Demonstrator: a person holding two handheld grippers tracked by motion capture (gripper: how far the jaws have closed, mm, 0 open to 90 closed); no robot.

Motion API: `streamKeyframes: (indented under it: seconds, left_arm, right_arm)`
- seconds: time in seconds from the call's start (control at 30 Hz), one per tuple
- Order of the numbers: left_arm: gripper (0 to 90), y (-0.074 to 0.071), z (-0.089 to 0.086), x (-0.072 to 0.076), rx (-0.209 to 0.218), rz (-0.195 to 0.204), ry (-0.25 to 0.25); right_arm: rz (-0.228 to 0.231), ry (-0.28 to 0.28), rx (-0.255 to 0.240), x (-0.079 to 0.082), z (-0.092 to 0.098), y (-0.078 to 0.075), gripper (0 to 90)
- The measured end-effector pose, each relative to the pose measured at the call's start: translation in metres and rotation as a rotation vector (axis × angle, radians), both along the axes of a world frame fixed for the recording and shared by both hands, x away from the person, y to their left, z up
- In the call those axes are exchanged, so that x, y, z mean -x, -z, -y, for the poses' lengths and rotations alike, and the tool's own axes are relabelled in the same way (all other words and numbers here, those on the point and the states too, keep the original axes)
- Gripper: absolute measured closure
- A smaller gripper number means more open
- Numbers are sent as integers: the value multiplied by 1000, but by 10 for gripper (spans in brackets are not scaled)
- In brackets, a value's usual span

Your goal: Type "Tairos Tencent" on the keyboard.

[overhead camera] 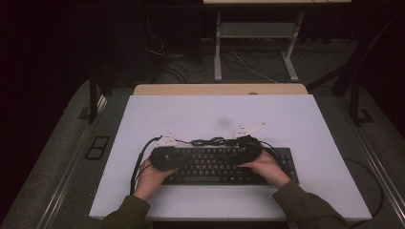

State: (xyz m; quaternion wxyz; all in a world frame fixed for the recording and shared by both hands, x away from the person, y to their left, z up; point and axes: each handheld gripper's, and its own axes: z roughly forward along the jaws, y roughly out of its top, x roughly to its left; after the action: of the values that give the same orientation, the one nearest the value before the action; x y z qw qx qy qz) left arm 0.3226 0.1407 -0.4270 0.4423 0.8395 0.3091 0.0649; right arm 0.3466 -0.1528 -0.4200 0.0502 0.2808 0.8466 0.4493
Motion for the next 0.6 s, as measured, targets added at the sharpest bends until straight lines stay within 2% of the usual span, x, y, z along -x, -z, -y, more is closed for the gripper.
streamKeyframes:
  seconds: [0.27,0.4,0.6]
  left_arm:
    - [682,-2,-5,3,-22,31,-7]
    - [591,-4,-11,5,-8,35,-21]
    - [460,-3,-17,8,-14,49,-17]
  right_arm:
    - [-5,0,-1,0,1,0,279]
    - [-5,-1,-1,0,0,1,279]
    - [-10,-4,10,1,-1,2,296]
